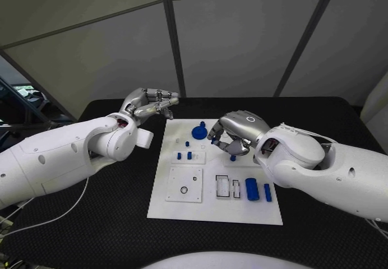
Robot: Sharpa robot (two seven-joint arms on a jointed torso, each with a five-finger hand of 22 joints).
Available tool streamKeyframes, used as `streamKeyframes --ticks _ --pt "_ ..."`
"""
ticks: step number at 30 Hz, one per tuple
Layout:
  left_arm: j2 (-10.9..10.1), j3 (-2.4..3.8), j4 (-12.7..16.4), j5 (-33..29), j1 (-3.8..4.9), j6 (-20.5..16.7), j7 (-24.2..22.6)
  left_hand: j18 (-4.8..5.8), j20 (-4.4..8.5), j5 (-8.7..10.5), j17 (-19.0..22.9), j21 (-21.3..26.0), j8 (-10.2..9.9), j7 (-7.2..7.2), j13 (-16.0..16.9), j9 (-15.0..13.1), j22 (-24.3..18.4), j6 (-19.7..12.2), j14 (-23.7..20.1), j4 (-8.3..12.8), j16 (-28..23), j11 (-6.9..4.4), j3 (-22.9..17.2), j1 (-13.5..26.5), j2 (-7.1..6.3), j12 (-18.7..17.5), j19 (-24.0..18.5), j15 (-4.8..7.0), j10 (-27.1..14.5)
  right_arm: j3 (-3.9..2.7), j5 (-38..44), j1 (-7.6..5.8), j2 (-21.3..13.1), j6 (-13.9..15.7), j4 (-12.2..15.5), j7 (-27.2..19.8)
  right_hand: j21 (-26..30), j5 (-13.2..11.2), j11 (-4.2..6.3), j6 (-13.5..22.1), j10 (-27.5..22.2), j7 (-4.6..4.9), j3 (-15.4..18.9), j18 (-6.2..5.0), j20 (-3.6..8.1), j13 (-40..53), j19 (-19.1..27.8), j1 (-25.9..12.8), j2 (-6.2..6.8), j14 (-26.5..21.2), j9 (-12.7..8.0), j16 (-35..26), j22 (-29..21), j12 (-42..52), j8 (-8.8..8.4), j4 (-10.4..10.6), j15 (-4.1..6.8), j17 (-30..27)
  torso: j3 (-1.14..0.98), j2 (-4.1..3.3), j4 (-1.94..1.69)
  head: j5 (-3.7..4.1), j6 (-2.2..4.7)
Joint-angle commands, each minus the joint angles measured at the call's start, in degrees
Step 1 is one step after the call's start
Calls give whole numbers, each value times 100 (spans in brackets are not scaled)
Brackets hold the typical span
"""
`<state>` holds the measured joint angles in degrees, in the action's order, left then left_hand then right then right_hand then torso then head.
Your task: Assemble the parts on the task board
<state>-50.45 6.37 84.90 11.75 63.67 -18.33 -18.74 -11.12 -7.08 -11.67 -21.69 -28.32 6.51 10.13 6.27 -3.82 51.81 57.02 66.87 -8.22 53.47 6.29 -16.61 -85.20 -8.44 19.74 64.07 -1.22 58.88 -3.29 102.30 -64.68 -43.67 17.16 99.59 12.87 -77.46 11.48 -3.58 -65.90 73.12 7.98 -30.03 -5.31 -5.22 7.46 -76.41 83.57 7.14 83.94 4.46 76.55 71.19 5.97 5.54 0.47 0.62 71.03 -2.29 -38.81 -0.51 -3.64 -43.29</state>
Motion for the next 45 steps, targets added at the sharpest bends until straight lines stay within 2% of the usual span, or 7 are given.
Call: streamKeyframes --ticks 1,3,4,11,20,24,45 --pt "84 -1 -30 -115 11 -25 -22 79 -6 17 7 29 -16 20 5 7 -8 -21 -21 1 -40 6 -23 15 -6 21 -51 -36 -52 16 -194 121 185 53 -98 -176 -34 23 0 -30 44 -6 -29 76 -1 -2 -37 -65 -10 288 9 37 9 -23 -11 -13 32 -10 18 9 8 -146 -62" --pt "114 -2 -40 -120 12 -27 -18 79 -7 17 8 29 -16 21 6 6 -9 -21 -20 -1 -41 7 -23 18 -5 23 -51 -37 -53 24 -202 203 276 26 -137 -207 -43 27 -1 -28 44 -6 -35 79 -2 -3 -44 -69 -13 288 9 39 21 -28 -14 -18 32 -9 27 10 1 -176 -82" --pt "129 -4 -43 -123 12 -28 -14 79 -7 17 8 29 -16 21 6 6 -9 -21 -20 -1 -41 7 -23 18 -5 23 -51 -37 -53 35 -204 255 331 10 -161 -225 -51 30 -1 -26 43 -5 -38 81 -2 -4 -51 -71 -14 288 8 42 33 -31 -17 -21 32 -6 19 4 4 -201 -90" --pt "209 -10 -62 -130 17 -39 -3 80 -10 18 11 32 -14 24 7 5 -10 -23 -19 -5 -45 9 -24 31 -5 30 -51 -40 -56 191 -206 494 609 -108 -313 -320 -72 35 -6 -20 41 1 -40 87 -4 -6 -66 -97 -8 286 6 39 61 -47 -27 -32 29 -16 11 8 12 -358 -186" --pt "268 -12 -73 -131 20 -66 -62 77 -12 10 20 39 0 20 12 -2 -12 -12 -18 8 -56 5 -54 19 14 54 -52 -38 -56 305 -159 589 778 -193 -440 -361 -79 36 -7 -19 41 2 -39 89 -5 -7 -72 -108 -8 285 5 38 72 -52 -29 -34 27 -20 5 6 15 -641 -340" --pt "285 -12 -80 -131 20 -65 -67 76 -12 10 20 39 1 21 12 -2 -12 -12 -17 10 -57 5 -56 18 14 56 -52 -38 -57 347 -129 599 815 -234 -475 -373 -85 37 -7 -19 41 2 -39 92 -5 -7 -78 -110 -8 286 5 42 81 -53 -30 -34 27 -14 3 1 18 -709 -382" --pt "290 -13 -88 -131 20 -33 -38 76 -13 12 24 42 3 32 11 -2 -13 -17 -19 10 -63 12 -61 28 9 60 -53 -40 -69 389 12 639 864 -497 -561 -308 -97 34 -9 -20 44 4 -34 95 -8 -7 -85 -136 -12 285 5 42 97 -63 -35 -36 24 -18 5 5 15 -790 -461"
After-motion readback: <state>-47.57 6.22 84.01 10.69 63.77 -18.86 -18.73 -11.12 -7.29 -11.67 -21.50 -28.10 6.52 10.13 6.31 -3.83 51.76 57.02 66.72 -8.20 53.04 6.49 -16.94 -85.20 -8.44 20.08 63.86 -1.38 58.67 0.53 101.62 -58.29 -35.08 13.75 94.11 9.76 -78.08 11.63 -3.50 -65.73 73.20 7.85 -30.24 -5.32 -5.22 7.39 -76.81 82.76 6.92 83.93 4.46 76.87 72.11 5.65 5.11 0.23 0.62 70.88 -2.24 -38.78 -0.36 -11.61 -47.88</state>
